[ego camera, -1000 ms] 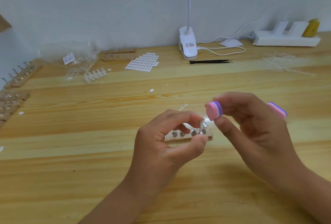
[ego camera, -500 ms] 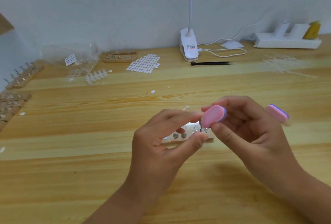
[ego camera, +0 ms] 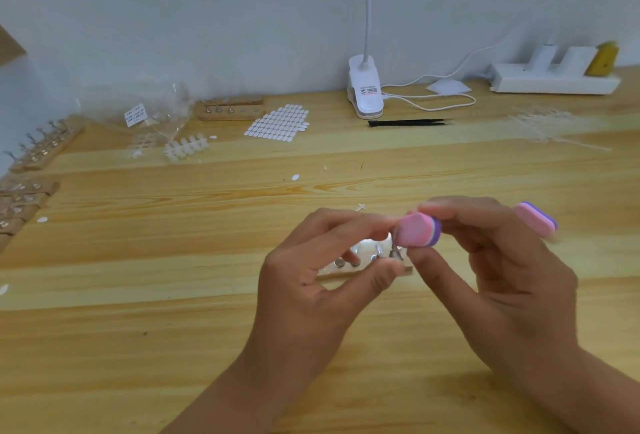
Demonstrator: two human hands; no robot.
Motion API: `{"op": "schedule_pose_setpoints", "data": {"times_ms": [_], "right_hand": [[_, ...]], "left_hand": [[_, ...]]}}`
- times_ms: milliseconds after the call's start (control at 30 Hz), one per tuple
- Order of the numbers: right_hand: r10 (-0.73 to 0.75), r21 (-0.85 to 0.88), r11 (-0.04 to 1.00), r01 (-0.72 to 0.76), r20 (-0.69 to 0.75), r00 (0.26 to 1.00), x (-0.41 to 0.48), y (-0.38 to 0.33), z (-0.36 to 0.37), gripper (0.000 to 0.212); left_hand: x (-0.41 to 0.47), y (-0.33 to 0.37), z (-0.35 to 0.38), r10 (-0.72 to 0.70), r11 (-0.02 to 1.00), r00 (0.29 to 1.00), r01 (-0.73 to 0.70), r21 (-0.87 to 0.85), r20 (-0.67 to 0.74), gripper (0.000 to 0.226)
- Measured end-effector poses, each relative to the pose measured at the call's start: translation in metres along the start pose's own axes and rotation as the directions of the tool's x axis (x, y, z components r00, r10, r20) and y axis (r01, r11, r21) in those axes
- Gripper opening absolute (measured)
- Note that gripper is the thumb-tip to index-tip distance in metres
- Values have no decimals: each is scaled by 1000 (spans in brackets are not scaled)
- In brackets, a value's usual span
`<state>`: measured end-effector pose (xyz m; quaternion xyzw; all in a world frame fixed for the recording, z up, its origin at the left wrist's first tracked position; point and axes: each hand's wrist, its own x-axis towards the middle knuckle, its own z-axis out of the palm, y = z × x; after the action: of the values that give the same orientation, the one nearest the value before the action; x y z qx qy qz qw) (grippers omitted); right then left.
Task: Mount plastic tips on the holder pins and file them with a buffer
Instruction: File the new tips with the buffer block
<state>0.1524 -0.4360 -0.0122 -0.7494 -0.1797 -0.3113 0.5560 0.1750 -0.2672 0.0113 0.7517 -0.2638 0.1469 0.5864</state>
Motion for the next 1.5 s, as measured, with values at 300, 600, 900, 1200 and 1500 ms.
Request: {"op": "schedule_pose_setpoints", "data": {"times_ms": [300,600,900,1200,1500], "right_hand": [[-9,-51,999,7,-44,999,-3,5,1,33],[-8,-57,998,6,-34,999,-4,7,4,28],[-45,-34,998,43,-54,998,-4,9,3,24],[-145,-55,988,144,-19,989,-1,10,-1,22],[-126,-112,985,133,70,990,-2,14,0,23]], "left_hand": [[1,-1,1,-6,1000,1000,7,-26,27,28],[1,-3,0,13,1000,999,-13,-6,31,26],[2,-4,0,22,1000,999,-22,6,48,22],[1,-4,-1,13,1000,999,-13,5,53,23],[0,-6,0,27,999,998,-24,-46,63,30]]}}
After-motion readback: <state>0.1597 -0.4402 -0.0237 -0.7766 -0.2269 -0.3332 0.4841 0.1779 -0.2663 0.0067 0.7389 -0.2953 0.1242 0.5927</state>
